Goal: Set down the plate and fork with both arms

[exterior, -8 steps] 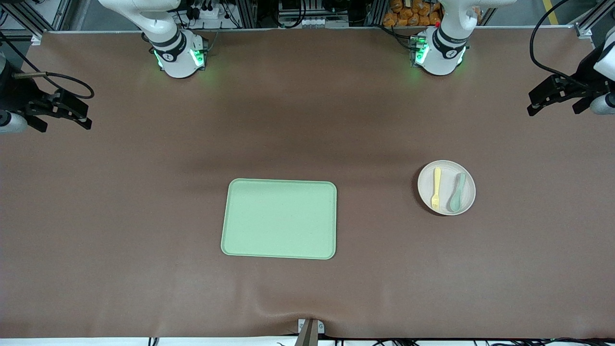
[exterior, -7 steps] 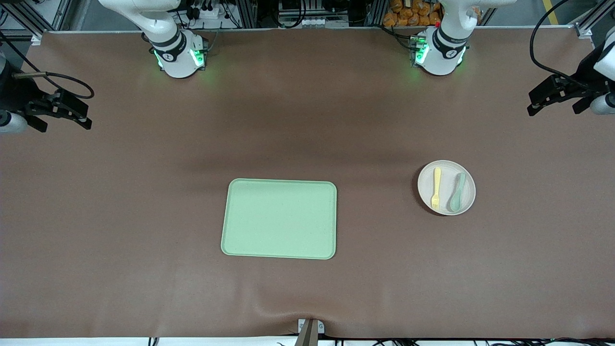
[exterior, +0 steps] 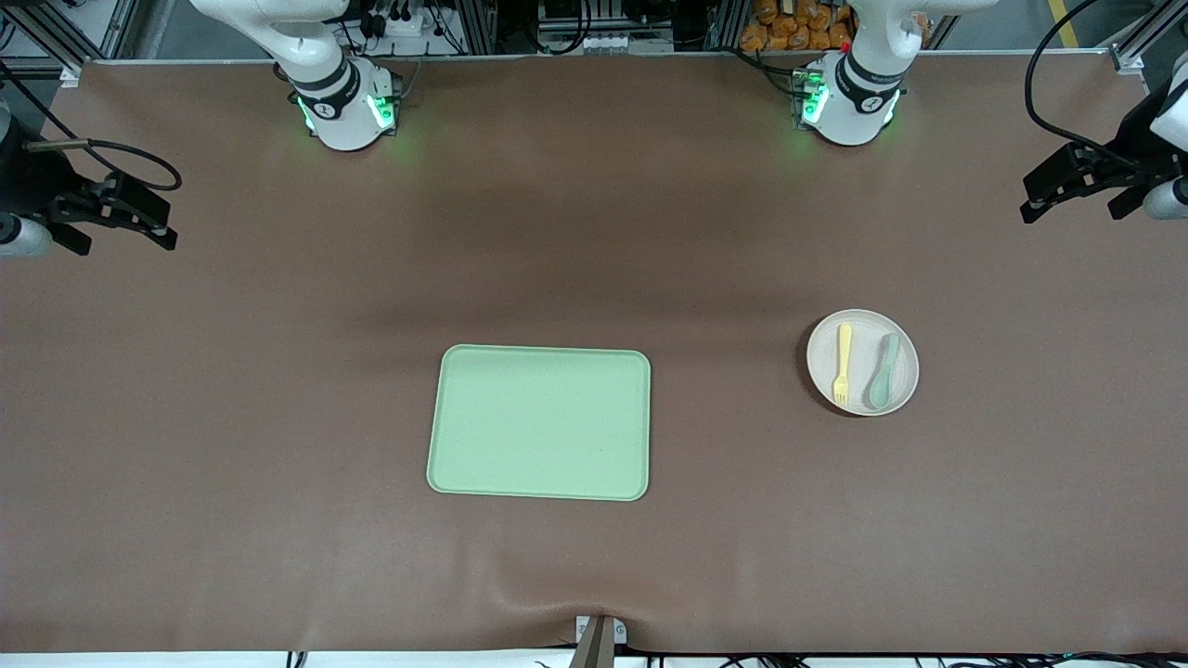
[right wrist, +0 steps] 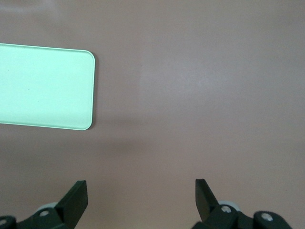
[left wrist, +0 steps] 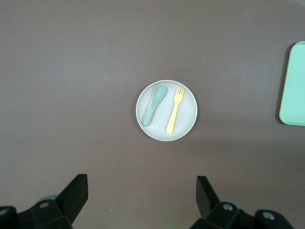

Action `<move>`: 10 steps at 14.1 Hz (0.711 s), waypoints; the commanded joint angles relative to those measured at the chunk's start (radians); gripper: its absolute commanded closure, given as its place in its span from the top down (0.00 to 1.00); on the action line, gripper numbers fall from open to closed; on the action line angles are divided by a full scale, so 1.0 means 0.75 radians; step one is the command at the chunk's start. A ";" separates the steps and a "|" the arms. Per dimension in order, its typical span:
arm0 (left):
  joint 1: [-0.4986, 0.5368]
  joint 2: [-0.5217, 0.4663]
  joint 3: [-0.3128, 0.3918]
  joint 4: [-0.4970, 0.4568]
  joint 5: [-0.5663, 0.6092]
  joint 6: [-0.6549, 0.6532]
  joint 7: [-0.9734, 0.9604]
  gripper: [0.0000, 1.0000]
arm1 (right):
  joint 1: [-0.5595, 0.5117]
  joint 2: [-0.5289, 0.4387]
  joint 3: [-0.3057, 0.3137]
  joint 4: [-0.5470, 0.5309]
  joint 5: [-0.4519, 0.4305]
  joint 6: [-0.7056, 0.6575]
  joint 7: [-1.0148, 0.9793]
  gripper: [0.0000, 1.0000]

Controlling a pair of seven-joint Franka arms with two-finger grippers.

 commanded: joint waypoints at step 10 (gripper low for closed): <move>0.096 0.049 0.002 -0.278 -0.003 0.297 0.046 1.00 | -0.028 0.014 0.011 0.029 0.019 -0.011 -0.022 1.00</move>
